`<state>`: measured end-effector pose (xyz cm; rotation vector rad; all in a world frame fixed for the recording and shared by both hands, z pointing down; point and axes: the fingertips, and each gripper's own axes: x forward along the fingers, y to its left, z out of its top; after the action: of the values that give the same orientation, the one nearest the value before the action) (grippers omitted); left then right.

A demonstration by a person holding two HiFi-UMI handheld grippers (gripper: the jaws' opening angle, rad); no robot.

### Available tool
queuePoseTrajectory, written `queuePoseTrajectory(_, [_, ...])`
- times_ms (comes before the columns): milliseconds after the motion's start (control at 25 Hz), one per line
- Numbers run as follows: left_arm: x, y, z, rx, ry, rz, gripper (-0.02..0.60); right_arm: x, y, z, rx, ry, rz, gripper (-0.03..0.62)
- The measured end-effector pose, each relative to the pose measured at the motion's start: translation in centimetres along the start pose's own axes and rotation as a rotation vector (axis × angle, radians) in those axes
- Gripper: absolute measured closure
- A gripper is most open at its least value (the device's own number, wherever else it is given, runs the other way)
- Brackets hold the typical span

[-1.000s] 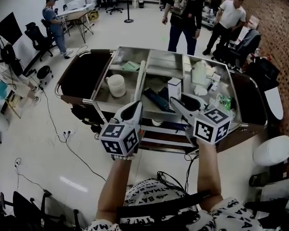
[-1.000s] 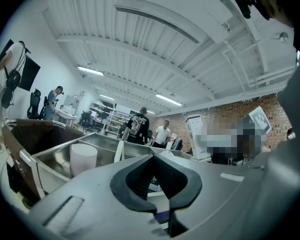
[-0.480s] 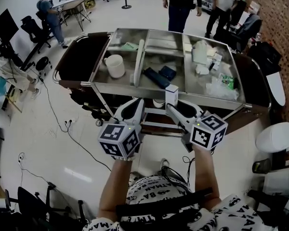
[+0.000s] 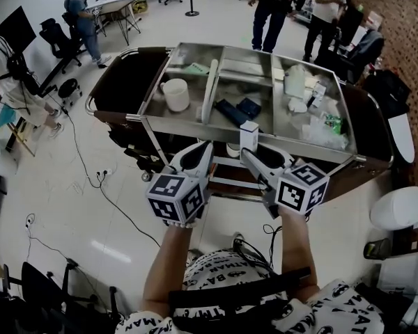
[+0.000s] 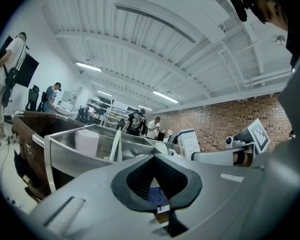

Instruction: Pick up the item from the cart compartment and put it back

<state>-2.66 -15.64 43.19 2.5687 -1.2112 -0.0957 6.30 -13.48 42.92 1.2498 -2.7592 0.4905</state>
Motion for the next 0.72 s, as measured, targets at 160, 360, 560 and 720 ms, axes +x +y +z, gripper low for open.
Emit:
queuePoseTrajectory(160, [-0.3, 0.1, 0.3, -0.008, -0.008, 0.010, 0.581, 0.0, 0.1, 0.1, -0.005, -0.003, 0.001, 0.446])
queuePoseTrajectory(360, [-0.7, 0.1, 0.5, -0.011, -0.015, 0.020, 0.581, -0.1, 0.4, 0.0, -0.016, -0.002, -0.001, 0.445])
queuePoseTrajectory(560, [-0.8, -0.1, 0.0, -0.020, -0.008, 0.028, 0.581, -0.3, 0.6, -0.9, -0.022, 0.012, 0.000, 0.444])
queuePoseTrajectory(720, [-0.7, -0.4, -0.3, -0.020, -0.001, 0.029, 0.581, -0.3, 0.3, -0.8, -0.039, 0.023, -0.001, 0.444])
